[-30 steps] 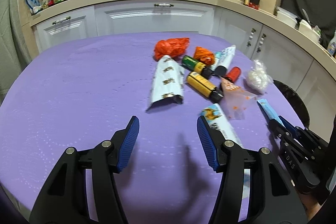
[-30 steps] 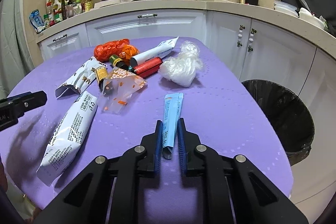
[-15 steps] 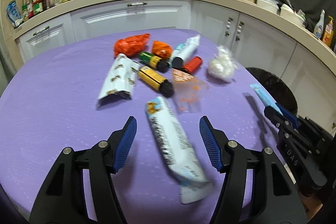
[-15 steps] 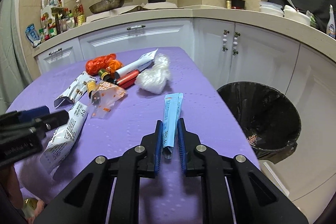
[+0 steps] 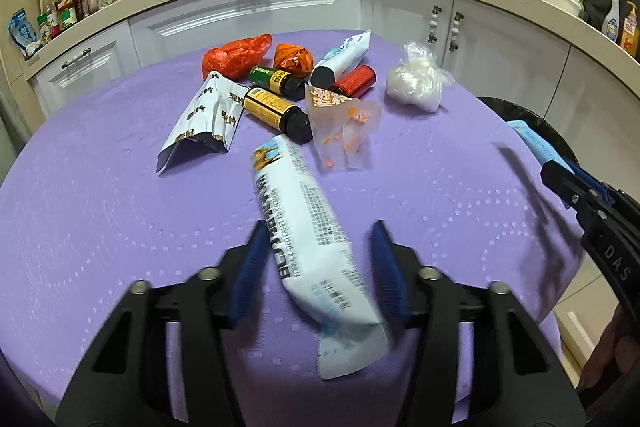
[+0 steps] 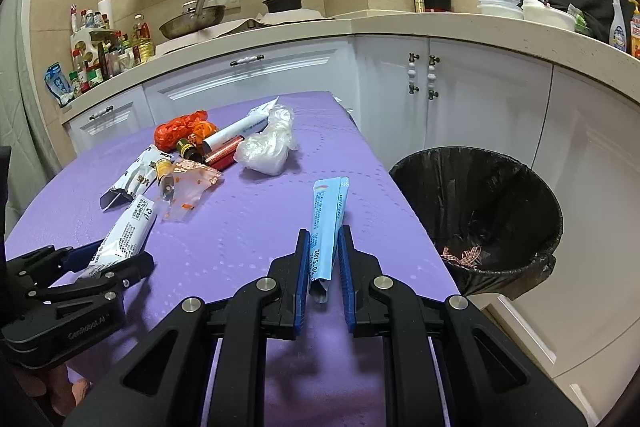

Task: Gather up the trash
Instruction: 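Grasp the milk powder sachet with the left tool while the right tool grasps the blue tube, then carry both items over the bin and open both tools to drop them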

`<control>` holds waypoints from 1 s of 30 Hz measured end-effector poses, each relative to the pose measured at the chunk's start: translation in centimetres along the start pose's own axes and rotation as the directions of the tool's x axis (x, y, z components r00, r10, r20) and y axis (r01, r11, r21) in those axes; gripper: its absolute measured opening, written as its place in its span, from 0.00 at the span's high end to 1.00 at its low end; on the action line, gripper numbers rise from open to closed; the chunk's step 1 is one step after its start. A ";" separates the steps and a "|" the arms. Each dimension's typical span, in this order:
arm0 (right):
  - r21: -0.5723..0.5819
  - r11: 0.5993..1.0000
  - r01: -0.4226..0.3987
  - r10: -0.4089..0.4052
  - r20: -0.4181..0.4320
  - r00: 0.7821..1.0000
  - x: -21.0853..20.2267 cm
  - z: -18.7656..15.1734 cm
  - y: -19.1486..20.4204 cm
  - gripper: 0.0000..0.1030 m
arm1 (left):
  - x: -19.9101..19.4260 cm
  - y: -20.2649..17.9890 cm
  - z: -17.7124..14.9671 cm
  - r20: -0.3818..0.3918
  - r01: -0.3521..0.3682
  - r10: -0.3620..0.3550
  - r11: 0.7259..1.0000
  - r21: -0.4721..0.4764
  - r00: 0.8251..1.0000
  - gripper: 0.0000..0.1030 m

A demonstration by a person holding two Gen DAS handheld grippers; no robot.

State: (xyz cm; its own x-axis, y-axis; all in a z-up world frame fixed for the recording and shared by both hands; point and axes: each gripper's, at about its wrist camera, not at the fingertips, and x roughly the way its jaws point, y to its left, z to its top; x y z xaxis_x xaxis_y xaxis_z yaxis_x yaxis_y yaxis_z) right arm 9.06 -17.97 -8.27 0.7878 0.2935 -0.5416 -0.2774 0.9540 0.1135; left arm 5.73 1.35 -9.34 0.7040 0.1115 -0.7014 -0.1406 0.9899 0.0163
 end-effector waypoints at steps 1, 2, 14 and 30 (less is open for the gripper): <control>0.000 1.000 0.000 0.000 0.001 1.000 0.0 0.0 0.0 0.85 | 0.0 0.0 -0.1 0.001 0.005 -0.005 1.000 0.001 1.000 0.68; -0.001 1.000 0.000 0.000 0.001 1.000 0.0 0.0 0.0 0.85 | 0.0 0.1 -0.2 0.003 0.007 -0.007 1.000 0.003 1.000 0.72; -0.023 1.000 0.003 -0.002 0.018 1.000 -0.9 0.4 0.7 0.85 | -2.4 1.4 -0.2 0.048 0.031 -0.031 0.999 -0.010 0.998 0.76; -0.004 0.995 0.102 -0.101 0.086 0.991 -2.9 3.2 -2.0 0.85 | -4.8 -0.9 4.8 0.161 0.135 -0.140 0.990 0.039 0.977 0.76</control>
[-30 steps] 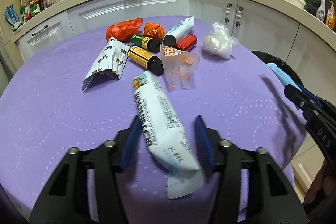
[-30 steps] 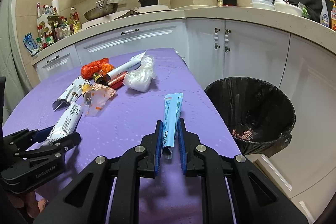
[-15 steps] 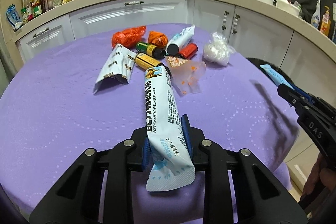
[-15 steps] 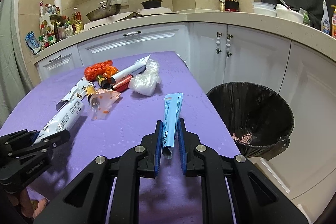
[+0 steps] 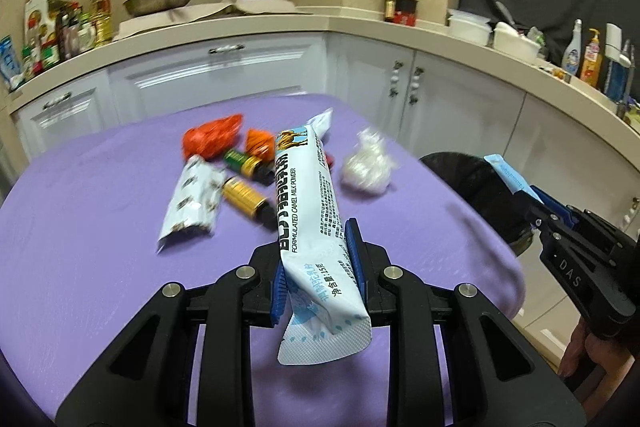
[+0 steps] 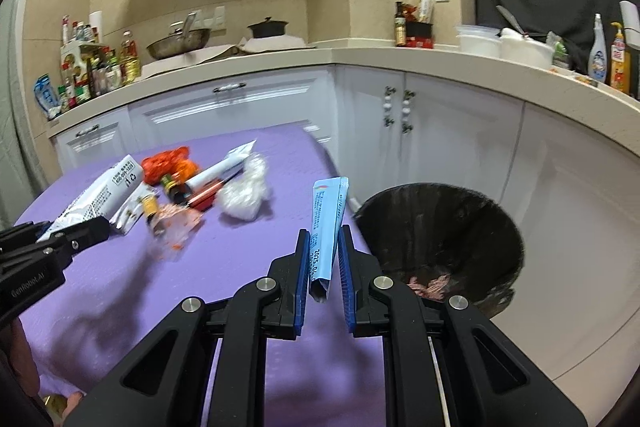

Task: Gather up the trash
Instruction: 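Carry both items over the bin and open both tools to drop them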

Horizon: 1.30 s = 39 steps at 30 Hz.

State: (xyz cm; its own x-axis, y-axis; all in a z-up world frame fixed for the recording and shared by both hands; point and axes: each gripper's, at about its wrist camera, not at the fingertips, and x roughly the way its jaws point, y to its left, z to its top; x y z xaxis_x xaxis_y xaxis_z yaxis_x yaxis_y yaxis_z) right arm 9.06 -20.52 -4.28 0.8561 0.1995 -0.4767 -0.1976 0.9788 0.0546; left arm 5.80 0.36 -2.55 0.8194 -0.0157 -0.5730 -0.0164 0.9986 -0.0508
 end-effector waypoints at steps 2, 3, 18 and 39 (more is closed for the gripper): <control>0.010 1.000 0.020 -0.020 0.008 1.000 -0.1 0.5 -0.8 0.85 | 0.5 -0.7 0.7 -0.003 0.028 -0.028 1.000 0.003 1.000 0.76; 0.014 0.999 0.030 -0.030 0.012 0.999 -0.1 0.7 -1.2 0.85 | 0.7 -1.0 0.9 -0.005 0.037 -0.037 0.999 0.004 0.999 0.76; 0.073 0.987 0.144 -0.146 0.026 0.989 1.8 3.4 -7.2 0.85 | 6.2 -9.8 5.6 0.012 0.153 -0.156 0.981 0.123 0.988 0.76; 0.167 0.965 0.204 -0.193 -0.080 0.978 10.7 2.7 -15.0 0.67 | 20.1 -19.2 6.8 -0.204 0.217 -0.166 0.942 0.256 0.965 0.61</control>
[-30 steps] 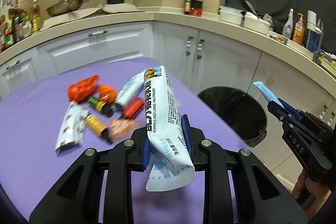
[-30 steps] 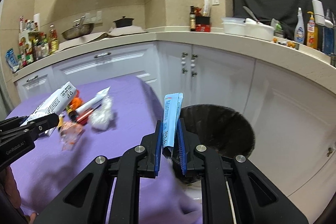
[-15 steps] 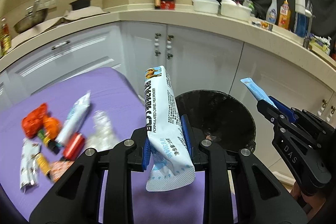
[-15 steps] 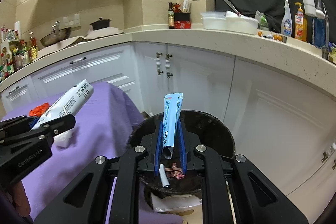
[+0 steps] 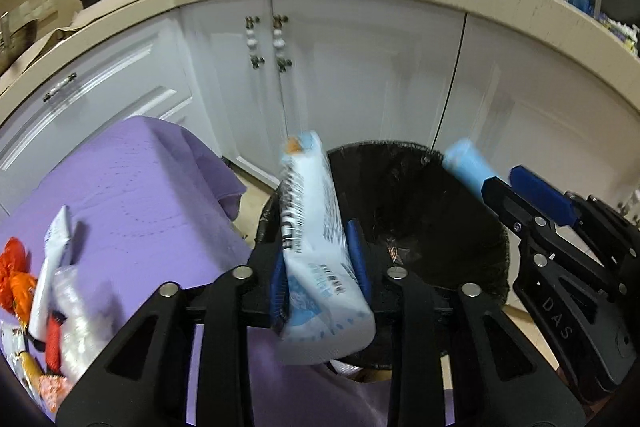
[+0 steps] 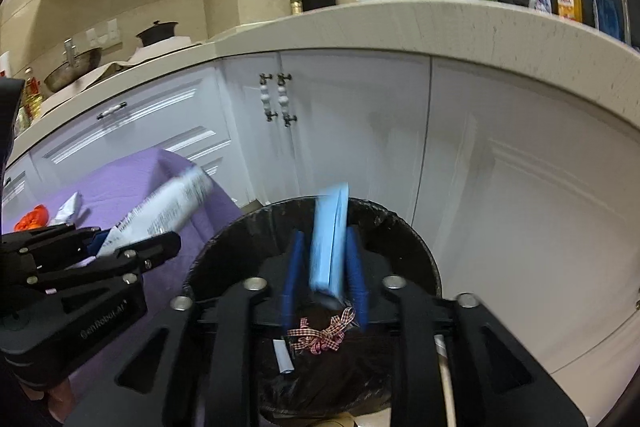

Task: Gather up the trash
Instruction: 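Carry both items over the bin and open both tools to drop them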

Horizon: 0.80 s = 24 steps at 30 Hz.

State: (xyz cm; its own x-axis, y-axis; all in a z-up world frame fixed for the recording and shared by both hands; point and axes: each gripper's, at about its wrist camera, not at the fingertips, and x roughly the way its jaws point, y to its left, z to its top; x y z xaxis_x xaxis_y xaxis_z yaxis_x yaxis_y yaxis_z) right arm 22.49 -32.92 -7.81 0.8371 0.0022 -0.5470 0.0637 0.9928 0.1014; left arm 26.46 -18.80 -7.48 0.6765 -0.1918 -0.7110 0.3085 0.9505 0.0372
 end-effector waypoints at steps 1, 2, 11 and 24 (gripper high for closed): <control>0.001 1.000 0.005 -0.005 -0.005 1.000 0.4 -0.1 -0.2 0.65 | 0.2 -0.1 0.0 0.000 -0.003 0.003 1.000 -0.002 1.000 0.48; 0.003 1.000 0.007 -0.007 -0.006 1.000 0.5 -0.1 -0.3 0.65 | 0.4 0.0 -0.1 0.005 -0.007 0.007 1.000 -0.008 1.000 0.46; 0.014 1.000 0.020 -0.020 -0.005 1.000 0.2 -0.5 -0.6 0.64 | 0.2 0.3 0.1 0.009 -0.016 0.016 1.000 -0.022 1.000 0.46; -0.012 0.998 -0.055 0.055 0.008 0.998 -2.8 0.2 3.3 0.64 | -5.9 5.0 -1.6 0.053 -0.065 0.070 0.994 -0.091 0.996 0.46</control>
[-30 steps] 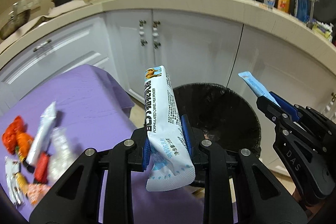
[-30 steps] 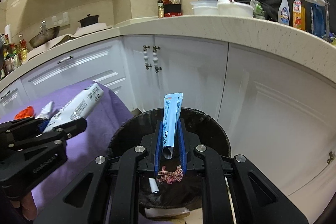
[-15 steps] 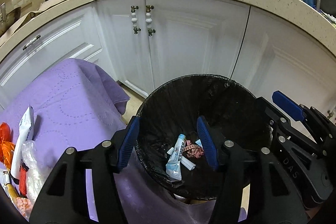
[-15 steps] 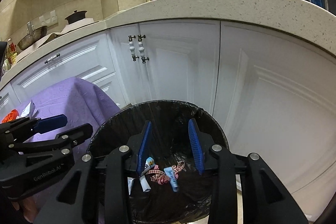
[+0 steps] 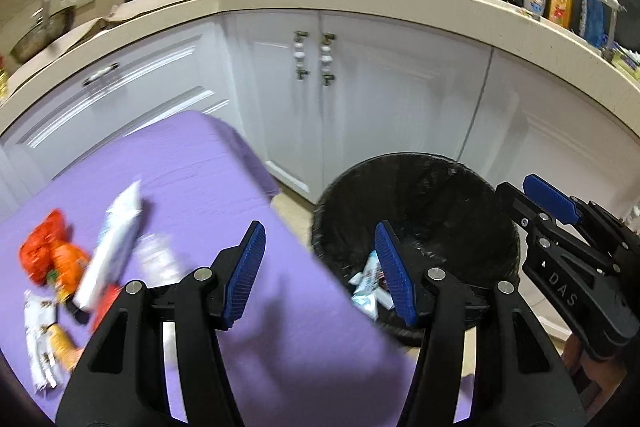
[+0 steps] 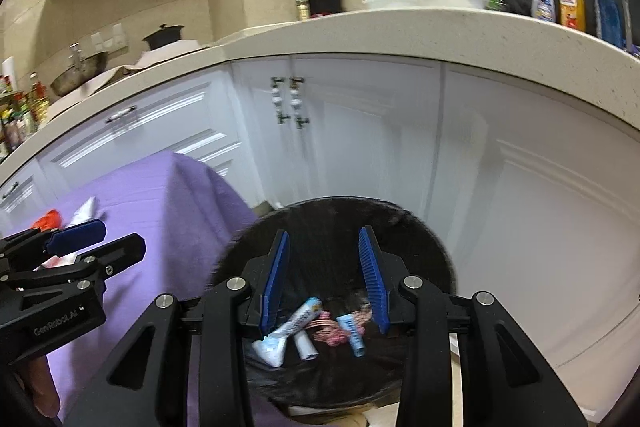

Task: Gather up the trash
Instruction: 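Grasp the white printed wrapper with the left tool while the right tool grasps the orange-printed bag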

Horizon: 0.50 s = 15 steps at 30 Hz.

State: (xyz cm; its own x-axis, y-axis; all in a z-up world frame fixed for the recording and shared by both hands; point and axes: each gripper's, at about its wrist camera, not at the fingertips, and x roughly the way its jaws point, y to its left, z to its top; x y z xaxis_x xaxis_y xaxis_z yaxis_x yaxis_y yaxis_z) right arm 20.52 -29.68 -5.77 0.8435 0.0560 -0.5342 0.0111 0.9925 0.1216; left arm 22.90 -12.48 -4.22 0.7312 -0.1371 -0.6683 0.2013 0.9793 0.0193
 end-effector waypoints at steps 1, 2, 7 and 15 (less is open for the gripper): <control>-0.010 1.000 -0.017 0.017 0.000 1.000 -0.3 0.0 0.9 0.64 | -0.6 0.7 -0.3 0.001 -0.008 0.008 1.000 -0.012 1.000 0.46; -0.017 0.999 -0.028 0.028 -0.001 1.000 -0.5 0.0 1.5 0.64 | -1.3 1.7 -0.7 0.003 -0.018 0.018 0.999 -0.030 1.000 0.46; -0.055 0.993 -0.101 0.101 -0.013 0.995 -1.3 -0.4 5.3 0.63 | -4.3 5.9 -2.5 0.003 -0.073 0.073 0.993 -0.092 0.997 0.46; -0.122 0.971 -0.208 0.203 -0.053 0.978 -1.9 -1.6 11.5 0.62 | -8.9 12.9 -6.1 -0.007 -0.198 0.200 0.961 -0.194 0.980 0.46</control>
State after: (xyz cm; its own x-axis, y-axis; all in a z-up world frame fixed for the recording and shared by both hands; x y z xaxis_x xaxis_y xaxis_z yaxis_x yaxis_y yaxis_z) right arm 18.13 -18.22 -4.71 0.7989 0.2615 -0.5417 -0.2295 0.9649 0.1273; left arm 15.07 2.27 -2.56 0.7523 0.0627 -0.6558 -0.0775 0.9970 0.0063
